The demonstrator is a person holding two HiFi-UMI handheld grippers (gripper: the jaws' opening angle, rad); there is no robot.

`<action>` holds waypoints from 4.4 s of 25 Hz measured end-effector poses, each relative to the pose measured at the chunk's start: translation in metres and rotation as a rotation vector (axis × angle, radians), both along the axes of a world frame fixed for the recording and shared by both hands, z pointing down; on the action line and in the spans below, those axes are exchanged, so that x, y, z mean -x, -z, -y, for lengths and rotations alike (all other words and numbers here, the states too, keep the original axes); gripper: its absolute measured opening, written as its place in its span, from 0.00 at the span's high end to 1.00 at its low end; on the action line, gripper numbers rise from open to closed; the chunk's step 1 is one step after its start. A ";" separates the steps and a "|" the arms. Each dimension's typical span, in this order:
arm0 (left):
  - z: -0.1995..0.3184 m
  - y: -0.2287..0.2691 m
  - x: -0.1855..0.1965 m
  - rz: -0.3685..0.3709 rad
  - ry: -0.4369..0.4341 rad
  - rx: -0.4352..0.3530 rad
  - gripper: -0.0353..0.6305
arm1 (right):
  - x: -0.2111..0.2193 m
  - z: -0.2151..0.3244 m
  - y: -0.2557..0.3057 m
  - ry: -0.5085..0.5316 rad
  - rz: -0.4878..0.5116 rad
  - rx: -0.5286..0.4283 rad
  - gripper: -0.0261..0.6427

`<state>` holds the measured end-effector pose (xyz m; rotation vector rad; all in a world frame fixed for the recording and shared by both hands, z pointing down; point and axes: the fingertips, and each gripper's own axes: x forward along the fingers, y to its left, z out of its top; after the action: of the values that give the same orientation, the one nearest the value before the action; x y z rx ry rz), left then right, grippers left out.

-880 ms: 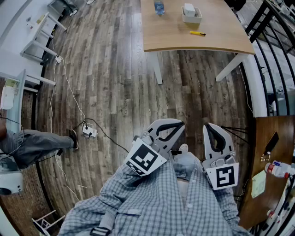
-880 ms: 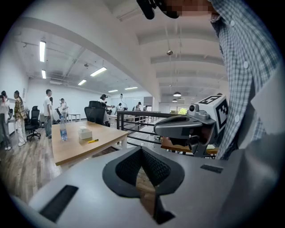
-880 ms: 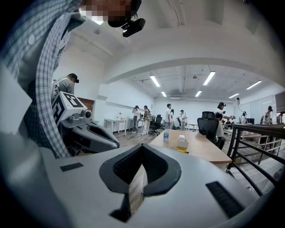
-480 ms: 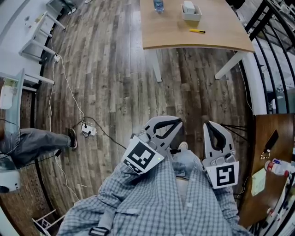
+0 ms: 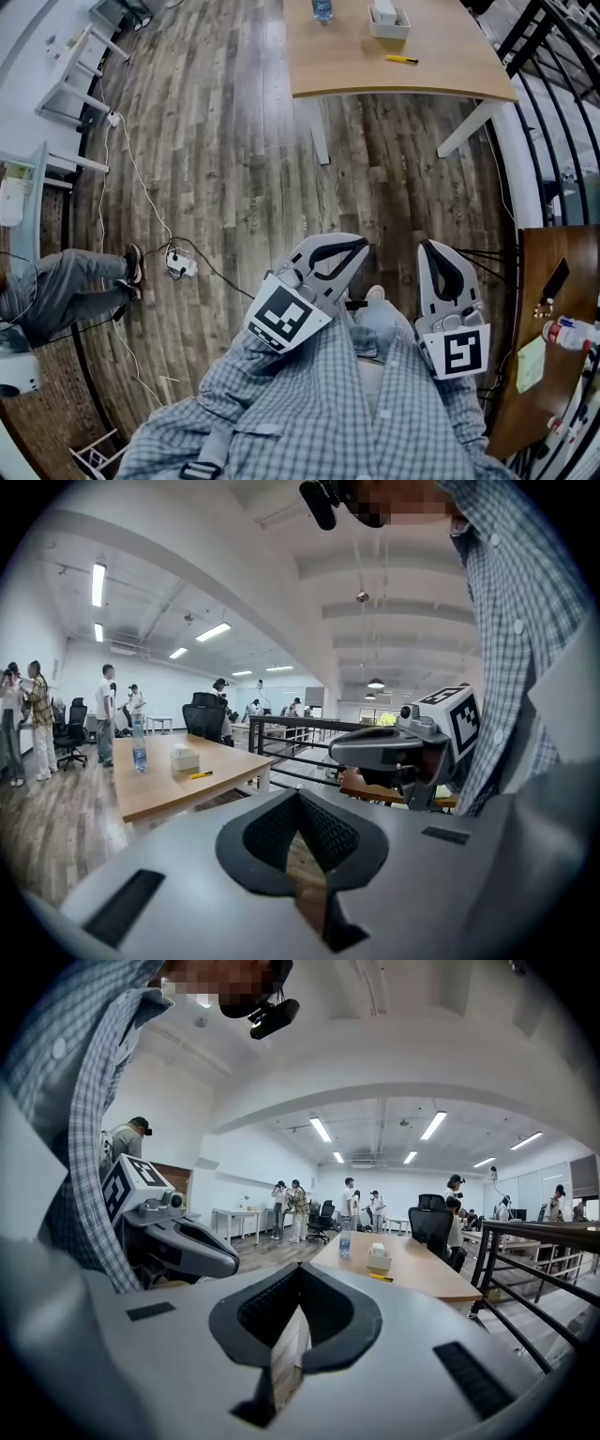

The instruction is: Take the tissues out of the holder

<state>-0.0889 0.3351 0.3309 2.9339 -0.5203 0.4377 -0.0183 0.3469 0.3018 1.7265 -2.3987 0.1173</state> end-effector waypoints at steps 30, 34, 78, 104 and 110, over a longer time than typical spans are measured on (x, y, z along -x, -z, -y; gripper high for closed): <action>0.038 0.000 0.032 -0.001 0.069 -0.055 0.94 | 0.011 0.023 -0.005 0.024 -0.071 -0.001 0.94; 0.044 -0.001 0.017 0.014 0.055 -0.071 0.94 | -0.003 0.044 -0.007 0.023 -0.053 0.006 0.94; 0.221 0.019 -0.098 -0.057 0.300 0.011 0.94 | -0.149 0.224 -0.018 0.166 -0.082 -0.016 0.94; 0.314 -0.004 -0.102 -0.080 0.238 0.060 0.94 | -0.129 0.310 -0.031 0.163 -0.150 0.023 0.94; 0.354 -0.008 -0.100 -0.074 0.225 0.074 0.94 | -0.130 0.349 -0.034 0.143 -0.147 0.033 0.94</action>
<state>0.0107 -0.0189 0.3386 2.7659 -0.7944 0.3128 0.1115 -0.0020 0.3355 1.4879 -2.3881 0.0097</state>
